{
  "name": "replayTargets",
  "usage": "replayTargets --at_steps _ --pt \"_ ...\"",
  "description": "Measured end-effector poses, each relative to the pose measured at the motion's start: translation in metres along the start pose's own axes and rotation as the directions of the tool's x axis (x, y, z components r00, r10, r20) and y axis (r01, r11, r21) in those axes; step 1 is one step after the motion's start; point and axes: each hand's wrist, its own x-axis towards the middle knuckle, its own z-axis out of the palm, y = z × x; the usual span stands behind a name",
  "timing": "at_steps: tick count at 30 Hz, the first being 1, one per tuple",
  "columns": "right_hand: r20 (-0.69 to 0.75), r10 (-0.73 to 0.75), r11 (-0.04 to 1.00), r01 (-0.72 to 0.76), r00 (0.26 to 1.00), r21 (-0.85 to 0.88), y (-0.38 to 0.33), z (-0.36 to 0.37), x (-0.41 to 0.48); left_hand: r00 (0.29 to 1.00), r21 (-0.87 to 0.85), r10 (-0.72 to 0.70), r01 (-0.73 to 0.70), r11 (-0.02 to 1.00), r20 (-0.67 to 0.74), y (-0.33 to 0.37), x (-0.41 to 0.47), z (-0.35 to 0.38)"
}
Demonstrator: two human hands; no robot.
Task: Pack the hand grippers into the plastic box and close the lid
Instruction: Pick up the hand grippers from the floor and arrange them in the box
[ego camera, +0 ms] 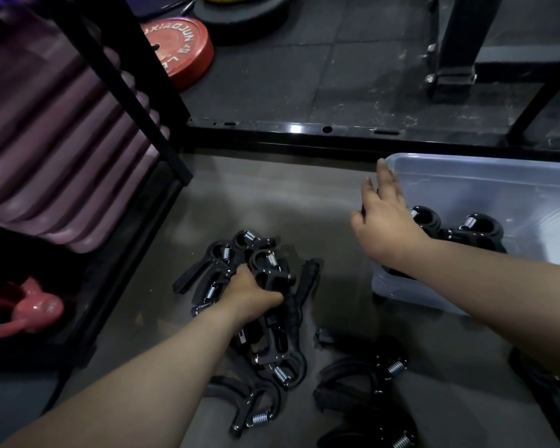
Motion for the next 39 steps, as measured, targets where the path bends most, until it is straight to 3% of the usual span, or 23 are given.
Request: replayTargets --at_steps 3,6,10,14,15,17,19,21,23,25,27,29,31,34,39 --pt "0.003 -0.033 0.998 0.033 0.999 0.051 0.004 0.000 0.000 0.999 -0.422 0.025 -0.008 0.906 0.035 0.030 -0.009 -0.007" --pt "0.077 -0.044 0.994 0.036 0.996 0.105 0.009 -0.003 0.003 0.959 -0.762 0.097 0.149 0.630 0.268 0.068 -0.024 -0.016" --pt "0.072 -0.064 0.977 0.048 0.995 0.207 0.011 -0.018 -0.001 0.915 -0.899 0.242 0.216 0.380 0.322 0.111 -0.038 -0.016" --pt "-0.091 -0.344 0.911 0.356 0.935 0.209 0.013 -0.033 -0.023 0.898 -0.935 0.324 0.205 0.290 0.297 0.154 -0.054 0.000" --pt "-0.122 -0.363 0.888 0.383 0.924 0.254 0.014 -0.035 -0.028 0.896 -0.935 0.333 0.200 0.293 0.295 0.164 -0.058 0.006" --pt "-0.098 -0.250 0.867 0.267 0.963 0.420 0.015 -0.042 -0.037 0.856 -0.923 0.394 0.211 0.322 0.333 0.180 -0.062 0.016" --pt "-0.005 -0.143 0.783 0.116 0.990 0.611 0.019 -0.051 -0.041 0.815 -0.906 0.444 0.214 0.366 0.372 0.195 -0.069 0.025" --pt "-0.010 -0.126 0.728 0.099 0.992 0.679 0.028 -0.058 -0.042 0.801 -0.881 0.465 0.155 0.447 0.377 0.207 -0.077 0.032" --pt "-0.084 -0.071 0.764 0.109 0.994 0.636 0.043 -0.063 -0.041 0.811 -0.847 0.481 0.035 0.530 0.334 0.217 -0.080 0.041" --pt "-0.146 0.027 0.819 0.062 0.989 0.570 0.061 -0.070 -0.041 0.862 -0.727 0.469 -0.197 0.658 0.191 0.223 -0.079 0.053" --pt "-0.151 0.117 0.879 -0.032 0.982 0.475 0.078 -0.076 -0.044 0.854 -0.433 0.520 -0.466 0.772 0.007 0.219 -0.072 0.066" --pt "-0.090 0.207 0.910 -0.159 0.974 0.383 0.095 -0.073 -0.049 0.772 -0.067 0.633 -0.636 0.769 -0.060 0.204 -0.059 0.079" --pt "-0.013 0.307 0.915 -0.291 0.952 0.280 0.110 -0.062 -0.051 0.753 0.163 0.657 -0.645 0.747 -0.032 0.192 -0.050 0.090" --pt "0.113 0.405 0.887 -0.420 0.907 0.191 0.122 -0.047 -0.050 0.750 0.170 0.660 -0.648 0.743 -0.025 0.189 -0.048 0.093" --pt "0.185 0.444 0.841 -0.479 0.877 0.251 0.119 -0.041 -0.038 0.750 0.134 0.661 -0.652 0.746 -0.033 0.187 -0.047 0.094"
